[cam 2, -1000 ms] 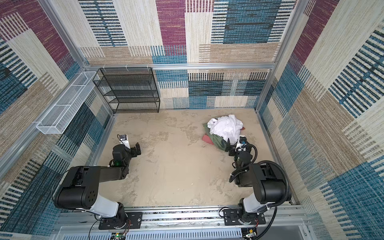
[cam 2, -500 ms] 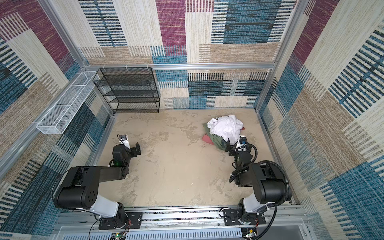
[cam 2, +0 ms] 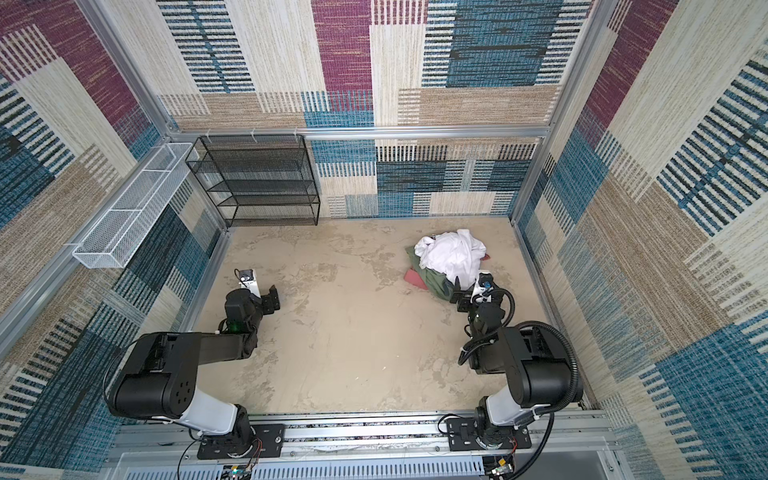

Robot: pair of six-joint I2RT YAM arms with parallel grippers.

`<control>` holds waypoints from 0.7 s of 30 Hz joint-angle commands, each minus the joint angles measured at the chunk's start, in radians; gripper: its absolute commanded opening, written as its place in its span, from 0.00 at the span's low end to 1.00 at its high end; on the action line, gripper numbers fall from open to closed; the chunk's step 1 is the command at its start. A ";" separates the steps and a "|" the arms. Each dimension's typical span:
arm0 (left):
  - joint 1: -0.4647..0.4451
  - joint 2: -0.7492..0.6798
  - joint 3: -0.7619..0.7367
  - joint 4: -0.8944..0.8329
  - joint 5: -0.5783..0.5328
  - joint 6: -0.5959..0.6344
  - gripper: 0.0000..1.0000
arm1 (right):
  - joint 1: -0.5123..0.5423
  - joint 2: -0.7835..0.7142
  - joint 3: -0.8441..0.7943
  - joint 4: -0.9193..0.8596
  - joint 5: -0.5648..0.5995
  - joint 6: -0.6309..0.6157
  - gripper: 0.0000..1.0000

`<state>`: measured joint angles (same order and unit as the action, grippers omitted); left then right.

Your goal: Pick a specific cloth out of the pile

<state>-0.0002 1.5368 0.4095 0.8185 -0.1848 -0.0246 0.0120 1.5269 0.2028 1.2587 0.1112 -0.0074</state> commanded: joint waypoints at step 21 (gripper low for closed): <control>-0.119 -0.365 0.290 -0.790 0.040 -0.267 0.61 | 0.389 -0.131 0.596 -1.119 0.014 0.149 0.64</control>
<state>-0.1120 1.1709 0.6792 0.1596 -0.2203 -0.2100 0.3450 1.3472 0.7532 0.3161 0.1303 0.1444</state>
